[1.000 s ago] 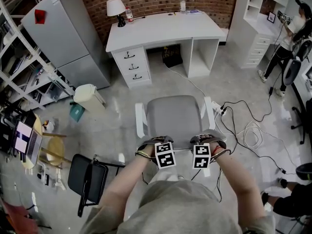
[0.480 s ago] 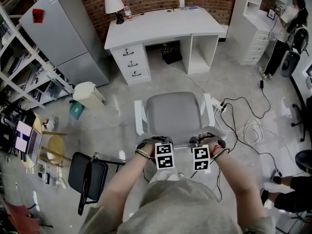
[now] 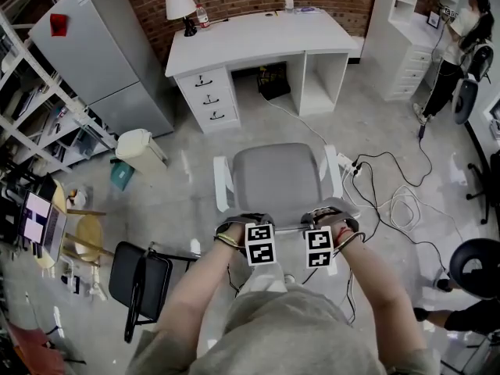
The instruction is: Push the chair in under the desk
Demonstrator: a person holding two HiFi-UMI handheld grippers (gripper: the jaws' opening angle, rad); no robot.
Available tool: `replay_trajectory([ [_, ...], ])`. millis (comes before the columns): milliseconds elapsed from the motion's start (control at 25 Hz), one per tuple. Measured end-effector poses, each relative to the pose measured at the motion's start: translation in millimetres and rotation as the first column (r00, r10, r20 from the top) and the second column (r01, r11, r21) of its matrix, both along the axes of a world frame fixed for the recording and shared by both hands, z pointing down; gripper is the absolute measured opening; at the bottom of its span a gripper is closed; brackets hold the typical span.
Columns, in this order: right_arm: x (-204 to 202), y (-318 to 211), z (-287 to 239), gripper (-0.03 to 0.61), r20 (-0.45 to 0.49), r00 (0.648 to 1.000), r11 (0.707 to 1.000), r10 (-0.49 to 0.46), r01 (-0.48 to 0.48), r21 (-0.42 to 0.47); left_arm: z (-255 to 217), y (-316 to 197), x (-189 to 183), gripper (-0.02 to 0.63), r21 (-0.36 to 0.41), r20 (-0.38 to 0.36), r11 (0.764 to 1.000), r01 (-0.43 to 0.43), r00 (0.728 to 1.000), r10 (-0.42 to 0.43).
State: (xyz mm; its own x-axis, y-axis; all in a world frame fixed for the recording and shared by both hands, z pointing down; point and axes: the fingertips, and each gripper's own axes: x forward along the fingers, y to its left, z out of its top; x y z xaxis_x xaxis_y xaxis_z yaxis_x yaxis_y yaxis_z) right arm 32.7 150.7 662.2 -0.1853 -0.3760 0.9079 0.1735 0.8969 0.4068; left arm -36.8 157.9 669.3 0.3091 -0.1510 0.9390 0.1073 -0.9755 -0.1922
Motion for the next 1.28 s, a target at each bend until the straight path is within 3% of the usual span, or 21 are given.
replay_trajectory([
  [1280, -1.2, -89.1, -0.9, 0.014, 0.006, 1.0, 1.0, 0.027, -0.027, -0.011, 0.2, -92.8, -0.8, 0.051, 0.003, 0.004, 0.999, -0.038, 0.999, 0.038],
])
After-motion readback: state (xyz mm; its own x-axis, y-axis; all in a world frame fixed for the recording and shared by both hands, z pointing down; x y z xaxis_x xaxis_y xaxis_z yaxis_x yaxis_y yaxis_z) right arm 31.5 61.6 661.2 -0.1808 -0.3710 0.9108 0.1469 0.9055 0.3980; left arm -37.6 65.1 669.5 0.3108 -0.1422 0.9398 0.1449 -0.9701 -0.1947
